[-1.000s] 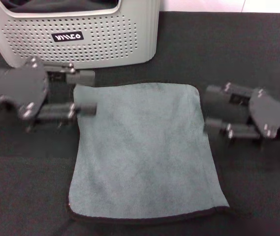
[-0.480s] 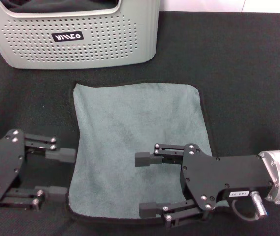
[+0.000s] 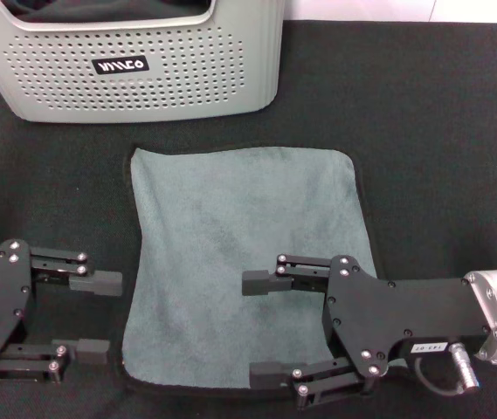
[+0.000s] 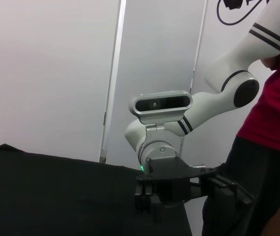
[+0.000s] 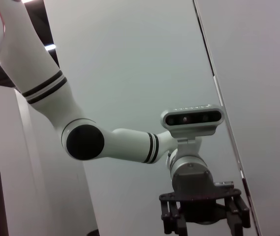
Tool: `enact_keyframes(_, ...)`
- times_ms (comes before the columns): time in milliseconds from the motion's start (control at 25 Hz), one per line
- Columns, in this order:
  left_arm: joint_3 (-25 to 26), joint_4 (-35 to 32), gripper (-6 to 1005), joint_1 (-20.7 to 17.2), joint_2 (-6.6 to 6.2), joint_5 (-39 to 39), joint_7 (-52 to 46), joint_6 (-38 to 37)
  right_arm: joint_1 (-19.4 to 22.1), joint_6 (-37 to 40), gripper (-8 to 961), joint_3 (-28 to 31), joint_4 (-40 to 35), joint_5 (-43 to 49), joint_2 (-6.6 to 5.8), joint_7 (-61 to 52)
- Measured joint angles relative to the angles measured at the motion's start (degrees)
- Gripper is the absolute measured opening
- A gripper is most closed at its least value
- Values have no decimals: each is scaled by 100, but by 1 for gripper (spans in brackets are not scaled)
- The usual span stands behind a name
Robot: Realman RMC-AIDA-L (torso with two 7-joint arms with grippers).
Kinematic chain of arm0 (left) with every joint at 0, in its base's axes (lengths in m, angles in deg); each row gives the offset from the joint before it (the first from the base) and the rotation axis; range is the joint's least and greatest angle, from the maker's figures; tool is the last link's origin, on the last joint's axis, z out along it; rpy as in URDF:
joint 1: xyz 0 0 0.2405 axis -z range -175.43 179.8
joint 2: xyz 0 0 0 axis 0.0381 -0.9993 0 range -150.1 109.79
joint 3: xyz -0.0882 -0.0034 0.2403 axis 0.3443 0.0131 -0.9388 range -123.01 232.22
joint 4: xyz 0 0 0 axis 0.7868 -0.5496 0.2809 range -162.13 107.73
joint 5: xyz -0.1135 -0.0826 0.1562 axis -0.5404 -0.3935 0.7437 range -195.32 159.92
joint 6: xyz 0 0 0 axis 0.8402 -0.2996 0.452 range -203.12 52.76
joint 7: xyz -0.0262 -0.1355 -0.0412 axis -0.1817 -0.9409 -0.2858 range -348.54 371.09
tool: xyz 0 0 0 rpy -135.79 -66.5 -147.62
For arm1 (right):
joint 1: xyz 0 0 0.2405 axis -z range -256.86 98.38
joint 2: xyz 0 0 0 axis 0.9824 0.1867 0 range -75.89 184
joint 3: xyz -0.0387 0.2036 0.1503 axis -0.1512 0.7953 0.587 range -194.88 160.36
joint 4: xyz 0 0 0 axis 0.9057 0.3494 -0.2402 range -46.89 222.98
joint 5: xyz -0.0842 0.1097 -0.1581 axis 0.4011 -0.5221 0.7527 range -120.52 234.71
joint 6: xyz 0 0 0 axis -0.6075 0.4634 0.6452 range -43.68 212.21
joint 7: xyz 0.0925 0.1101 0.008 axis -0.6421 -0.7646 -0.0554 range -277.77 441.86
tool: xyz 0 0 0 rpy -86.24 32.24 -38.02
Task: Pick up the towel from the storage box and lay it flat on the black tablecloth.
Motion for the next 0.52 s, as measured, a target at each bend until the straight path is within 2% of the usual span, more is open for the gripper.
enact_keyframes(520, -6, 66, 573, 35, 8, -81, -59, 8, -13, 0, 815, 30, -13, -2, -9, 8)
